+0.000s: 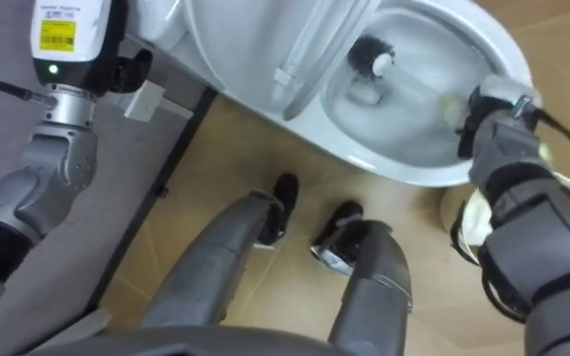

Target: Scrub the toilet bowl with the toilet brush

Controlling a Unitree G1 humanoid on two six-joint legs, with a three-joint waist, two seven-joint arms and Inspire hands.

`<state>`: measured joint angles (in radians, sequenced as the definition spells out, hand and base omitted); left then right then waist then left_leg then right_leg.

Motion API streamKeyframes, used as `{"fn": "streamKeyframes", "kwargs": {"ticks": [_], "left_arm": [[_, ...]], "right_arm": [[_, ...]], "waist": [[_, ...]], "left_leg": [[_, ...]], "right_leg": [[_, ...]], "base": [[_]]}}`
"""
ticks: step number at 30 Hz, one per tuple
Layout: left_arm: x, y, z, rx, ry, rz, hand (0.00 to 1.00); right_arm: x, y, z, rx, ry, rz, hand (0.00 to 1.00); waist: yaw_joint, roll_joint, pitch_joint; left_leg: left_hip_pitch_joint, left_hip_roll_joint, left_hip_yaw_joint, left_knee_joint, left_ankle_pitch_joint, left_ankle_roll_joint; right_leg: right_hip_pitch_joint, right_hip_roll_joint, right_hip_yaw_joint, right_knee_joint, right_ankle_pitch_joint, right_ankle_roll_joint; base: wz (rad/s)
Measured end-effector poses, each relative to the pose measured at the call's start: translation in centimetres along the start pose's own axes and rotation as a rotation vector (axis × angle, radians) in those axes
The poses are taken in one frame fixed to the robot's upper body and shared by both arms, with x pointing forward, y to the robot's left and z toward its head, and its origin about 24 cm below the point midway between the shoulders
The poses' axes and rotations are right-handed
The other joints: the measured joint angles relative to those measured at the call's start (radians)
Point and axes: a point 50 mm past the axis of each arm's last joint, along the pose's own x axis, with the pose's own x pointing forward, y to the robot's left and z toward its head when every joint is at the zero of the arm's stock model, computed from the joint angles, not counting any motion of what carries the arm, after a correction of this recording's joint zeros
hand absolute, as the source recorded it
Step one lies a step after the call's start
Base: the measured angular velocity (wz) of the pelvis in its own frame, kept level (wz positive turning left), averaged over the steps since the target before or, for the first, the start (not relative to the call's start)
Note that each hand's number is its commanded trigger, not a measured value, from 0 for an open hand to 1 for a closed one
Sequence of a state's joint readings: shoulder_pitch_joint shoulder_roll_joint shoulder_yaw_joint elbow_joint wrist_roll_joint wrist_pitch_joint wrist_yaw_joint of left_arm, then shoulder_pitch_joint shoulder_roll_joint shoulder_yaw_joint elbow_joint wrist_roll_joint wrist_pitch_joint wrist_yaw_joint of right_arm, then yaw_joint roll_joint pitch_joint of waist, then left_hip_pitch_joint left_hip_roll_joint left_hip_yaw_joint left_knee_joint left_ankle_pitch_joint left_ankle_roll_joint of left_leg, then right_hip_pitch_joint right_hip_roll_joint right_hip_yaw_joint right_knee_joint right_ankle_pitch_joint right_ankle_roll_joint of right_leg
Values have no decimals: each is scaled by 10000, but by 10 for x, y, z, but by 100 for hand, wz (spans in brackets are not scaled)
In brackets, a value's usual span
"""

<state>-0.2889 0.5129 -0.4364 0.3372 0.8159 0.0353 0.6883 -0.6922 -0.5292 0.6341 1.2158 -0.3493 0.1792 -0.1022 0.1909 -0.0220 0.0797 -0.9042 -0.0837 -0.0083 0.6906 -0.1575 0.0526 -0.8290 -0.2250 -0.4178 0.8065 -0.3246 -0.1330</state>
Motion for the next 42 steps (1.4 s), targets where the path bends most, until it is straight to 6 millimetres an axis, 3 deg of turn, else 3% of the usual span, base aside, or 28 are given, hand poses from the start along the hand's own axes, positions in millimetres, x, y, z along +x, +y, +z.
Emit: {"fn": "streamKeyframes", "kwargs": {"ticks": [8,11,15,16,19,23,25,29,33,37,42], "left_arm": [[-1,-3,-5,190,180,-298,0],[-2,-9,-1,139,293,-631,0],[0,-15,11,-110,121,-1042,0],[0,-17,16,-286,161,-1096,0],[0,-21,23,-444,243,-1105,0],[0,-22,23,-428,398,-1184,0],[0,-23,24,-541,424,-1299,0],[-3,-24,24,-563,449,-1476,0],[-9,-26,25,-663,502,-1616,0],[-15,-29,23,-683,635,-1776,0],[-17,-29,20,-1238,907,-1820,0]], "right_arm": [[0,-3,-4,-393,-107,-158,100],[0,-4,-4,-1232,-116,-274,100],[-1,4,-4,-3011,46,108,100],[-2,12,-5,-3337,157,387,100],[-4,19,-6,-3393,456,698,100],[-5,27,-7,-3427,613,924,100],[-7,34,-11,-3459,730,1093,100],[-12,51,-12,-3315,651,1406,100],[-18,68,-9,-3497,256,1551,100],[-26,86,-19,-4026,111,1458,100],[-28,91,-30,-3765,143,1473,100]], "waist": [[-131,57,11],[58,315,1],[457,941,-21],[614,1060,-57],[647,1204,-69],[641,1467,-66],[612,1608,-116],[452,1698,-180],[-15,1717,-228],[-351,1681,-251],[-445,1665,-274]], "left_leg": [[-214,-230,-42,238,-45,154],[-222,-254,-53,311,-74,196],[-199,-259,-45,311,-89,260],[-199,-241,-44,253,-83,261],[-131,-262,-41,122,-28,251],[20,-103,-31,84,-72,235],[136,-66,-37,-49,-73,217],[370,-9,-39,-282,-74,189],[659,32,-182,-437,-124,132],[890,-6,-121,-577,-128,143],[863,7,-134,-395,-128,142]], "right_leg": [[-199,-326,-70,432,-19,85],[-194,-327,-48,448,-22,134],[-155,-324,-51,373,21,206],[-155,-286,-48,298,48,219],[-112,-311,-64,258,47,211],[138,-149,-162,35,50,165],[251,-74,-170,-134,72,167],[507,40,-207,-417,118,173],[921,204,-328,-762,108,241],[1112,167,-296,-817,71,310],[1143,182,-296,-789,64,308]], "base": [[5],[0],[-3],[0],[4],[-1],[-2],[-1],[7],[2],[0]]}}
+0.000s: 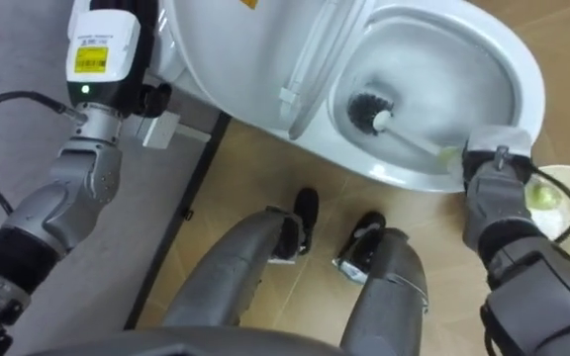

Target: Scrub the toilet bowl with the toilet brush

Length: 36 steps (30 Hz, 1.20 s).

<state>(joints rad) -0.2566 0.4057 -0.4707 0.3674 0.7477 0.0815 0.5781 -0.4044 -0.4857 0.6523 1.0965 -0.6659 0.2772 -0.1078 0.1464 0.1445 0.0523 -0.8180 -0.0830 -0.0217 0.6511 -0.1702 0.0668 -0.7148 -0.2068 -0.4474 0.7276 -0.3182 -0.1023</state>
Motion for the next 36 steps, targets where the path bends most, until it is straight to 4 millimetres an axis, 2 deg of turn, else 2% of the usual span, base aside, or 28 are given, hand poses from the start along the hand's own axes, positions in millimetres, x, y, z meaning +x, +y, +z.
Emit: {"fn": "streamKeyframes", "kwargs": {"ticks": [3,7,9,11,13,15,18,26,29,31,36], "left_arm": [[1,1,3,-248,-209,24,0],[3,6,0,-36,-423,191,0],[6,10,-1,129,-534,351,0],[7,14,-3,312,-636,574,0],[8,16,-4,430,-662,786,0],[10,18,-4,441,-723,844,0],[9,18,-13,940,-734,766,0],[11,19,-17,1244,-694,774,0],[13,20,-15,1180,-764,829,0],[16,20,-11,1044,-880,863,0],[18,20,-6,903,-1198,704,0]], "right_arm": [[2,4,-11,1352,290,468,100],[4,5,-20,4350,747,1368,100],[8,-8,-22,5210,828,1297,100],[10,-21,-25,5951,839,1012,100],[14,-50,-30,7002,839,259,100],[15,-67,-35,6826,759,-217,100],[15,-74,-34,6239,555,-430,100],[15,-87,-27,5099,140,-898,100],[15,-87,-27,4642,150,-944,100],[15,-89,-30,3877,193,-1080,100],[14,-82,-22,1237,-180,-1043,100]], "waist": [[73,-73,16],[231,-512,2],[228,-606,14],[228,-801,13],[190,-1051,64],[162,-1181,72],[158,-1547,90],[132,-1549,113],[181,-1430,189],[358,-1288,248],[726,-765,260]], "left_leg": [[4,-25,-11,-36,3,7],[-300,-192,119,-59,135,60],[-560,-197,163,111,151,73],[-732,-207,225,266,142,94],[-832,-260,297,361,146,113],[-831,-262,302,363,164,139],[-764,-246,381,356,177,155],[-779,-188,515,402,187,228],[-807,-191,481,446,161,209],[-887,-189,484,462,145,186],[-1027,-146,424,678,72,213]], "right_leg": [[-13,-55,-24,95,2,1],[-530,-365,105,566,-60,-32],[-807,-417,152,743,-52,-63],[-1039,-450,270,929,-48,-75],[-1221,-547,368,1128,-64,-98],[-1218,-551,374,1128,-45,-91],[-1209,-543,462,1163,-41,-83],[-1233,-554,481,1161,12,-60],[-1232,-551,465,1190,-11,-57],[-1315,-554,464,1201,-19,-59],[-1332,-532,358,1256,-45,-96]], "base": [[4],[8],[-3],[-9],[-8],[0],[0],[-4],[2],[0],[0]]}}
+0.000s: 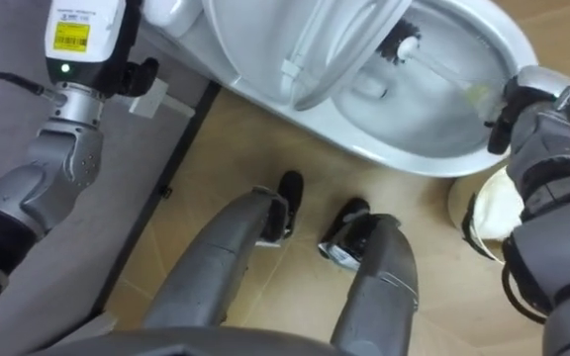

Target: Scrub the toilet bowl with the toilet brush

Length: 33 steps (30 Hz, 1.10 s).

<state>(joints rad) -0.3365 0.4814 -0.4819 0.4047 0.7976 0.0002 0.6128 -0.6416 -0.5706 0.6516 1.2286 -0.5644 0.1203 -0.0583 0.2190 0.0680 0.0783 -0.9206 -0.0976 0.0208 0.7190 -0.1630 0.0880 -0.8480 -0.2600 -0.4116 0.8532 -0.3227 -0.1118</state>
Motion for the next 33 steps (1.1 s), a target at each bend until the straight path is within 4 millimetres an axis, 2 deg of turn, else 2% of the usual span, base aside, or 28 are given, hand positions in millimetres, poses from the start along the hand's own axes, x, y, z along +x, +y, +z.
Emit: {"fn": "streamKeyframes", "kwargs": {"ticks": [1,4,8,10,14,20,21,24,30,33], "left_arm": [[1,-1,2,-48,-122,-83,0],[1,-1,4,-117,-221,-129,0],[1,-2,3,-110,-189,-195,0],[-1,-4,2,-109,-138,-301,0],[-7,-8,0,-293,44,-530,0],[-17,-17,1,-912,503,-988,0],[-17,-18,2,-1028,549,-1020,0],[-17,-18,1,-1202,668,-1200,0],[-16,-19,0,-1444,727,-1560,0],[-21,-23,-2,-1440,776,-1959,0]], "right_arm": [[-1,7,-1,-604,15,192,100],[-3,13,-8,-868,69,330,100],[-6,22,-10,-1525,-123,318,100],[-8,32,-9,-1713,-177,444,100],[-11,43,-6,-2122,-366,549,100],[-22,71,-6,-2591,-640,722,100],[-23,74,-6,-2536,-684,737,100],[-29,88,-10,-2694,-761,799,100],[-40,114,-24,-2782,-541,1365,100],[-45,124,-32,-2569,-345,1698,100]], "waist": [[98,58,-17],[193,71,-18],[178,89,-29],[177,133,-60],[-1,217,-119],[-372,322,-226],[-441,359,-269],[-506,417,-308],[-794,393,-331],[-870,242,-339]], "left_leg": [[3,-11,2,-20,-5,5],[5,-21,-25,-82,-17,-22],[114,5,-65,-107,-55,-76],[304,61,-145,-157,-102,-126],[545,136,-201,-323,-115,-152],[1146,186,-240,-631,-133,-163],[1167,241,-245,-666,-133,-164],[1355,378,-245,-742,-149,-190],[2126,405,-255,-1057,-192,-197],[2504,363,-62,-1381,-164,-179]], "right_leg": [[-10,-2,17,0,-28,7],[-14,5,1,-32,-76,-3],[124,72,-22,-100,-123,-8],[377,205,-66,-279,-125,-1],[667,368,-101,-580,-113,45],[1386,427,-321,-979,-88,76],[1434,530,-307,-1121,-45,96],[1701,722,-341,-1457,99,79],[2482,841,-344,-1846,144,151],[2689,724,-283,-1861,118,182]], "base": [[0],[5],[1],[0],[0],[4],[-8],[-11],[-1],[-4]]}}
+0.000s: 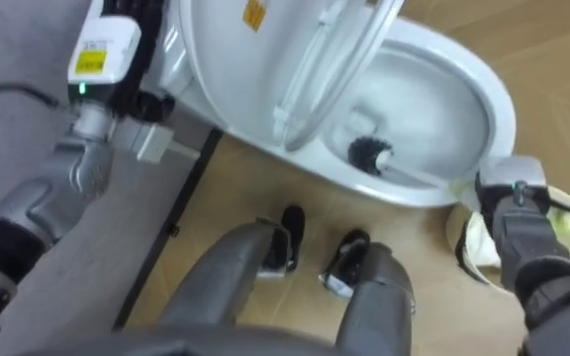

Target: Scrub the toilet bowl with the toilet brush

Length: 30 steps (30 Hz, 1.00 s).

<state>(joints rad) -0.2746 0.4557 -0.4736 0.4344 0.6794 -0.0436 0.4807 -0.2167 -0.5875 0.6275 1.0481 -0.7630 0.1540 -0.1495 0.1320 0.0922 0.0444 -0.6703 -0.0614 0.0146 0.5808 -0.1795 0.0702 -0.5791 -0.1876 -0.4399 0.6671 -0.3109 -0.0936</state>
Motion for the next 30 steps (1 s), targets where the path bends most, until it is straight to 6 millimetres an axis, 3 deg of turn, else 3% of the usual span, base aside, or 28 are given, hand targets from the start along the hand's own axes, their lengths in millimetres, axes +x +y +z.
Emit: {"fn": "streamKeyframes", "kwargs": {"ticks": [3,7,14,16,18,26,30], "left_arm": [[-6,-4,-6,-43,275,-338,0],[-26,-17,-19,-218,1028,-1066,0],[-53,-37,-24,-826,2109,-1691,0],[-71,-44,-28,-1165,2710,-1853,0],[-85,-47,-29,-1363,2990,-1928,0],[-153,-57,-45,-1649,5006,-2460,0],[-182,-60,-56,-2116,6486,-2399,0]], "right_arm": [[-5,18,6,417,-35,560,100],[-12,42,22,694,-276,1371,100],[-26,75,33,1655,-168,2527,100],[-34,93,38,2282,26,3244,100],[-41,104,41,2743,92,3608,100],[-69,146,40,4499,667,5146,100],[-83,165,40,5314,1028,6042,100]], "waist": [[-137,-330,-33],[-412,-742,-229],[-435,-880,-291],[-429,-1017,-399],[-448,-1094,-443],[-357,-1171,-457],[-143,-1275,-398]], "left_leg": [[546,-29,55,-375,63,-33],[1314,11,-31,-755,77,-76],[2659,123,-191,-1482,61,-105],[3220,111,-168,-1838,51,-117],[3598,108,-164,-2024,45,-131],[4909,56,-365,-2493,20,-177],[5614,15,-583,-2732,35,-203]], "right_leg": [[435,22,57,-224,-18,30],[1273,207,-30,-799,9,87],[2808,647,-127,-2085,305,297],[3334,693,-139,-2398,325,339],[3681,721,-175,-2605,336,360],[5141,901,-231,-3432,293,469],[5977,1054,-267,-4010,325,542]], "base": [[0],[1],[0],[-6],[-3],[2],[6]]}}
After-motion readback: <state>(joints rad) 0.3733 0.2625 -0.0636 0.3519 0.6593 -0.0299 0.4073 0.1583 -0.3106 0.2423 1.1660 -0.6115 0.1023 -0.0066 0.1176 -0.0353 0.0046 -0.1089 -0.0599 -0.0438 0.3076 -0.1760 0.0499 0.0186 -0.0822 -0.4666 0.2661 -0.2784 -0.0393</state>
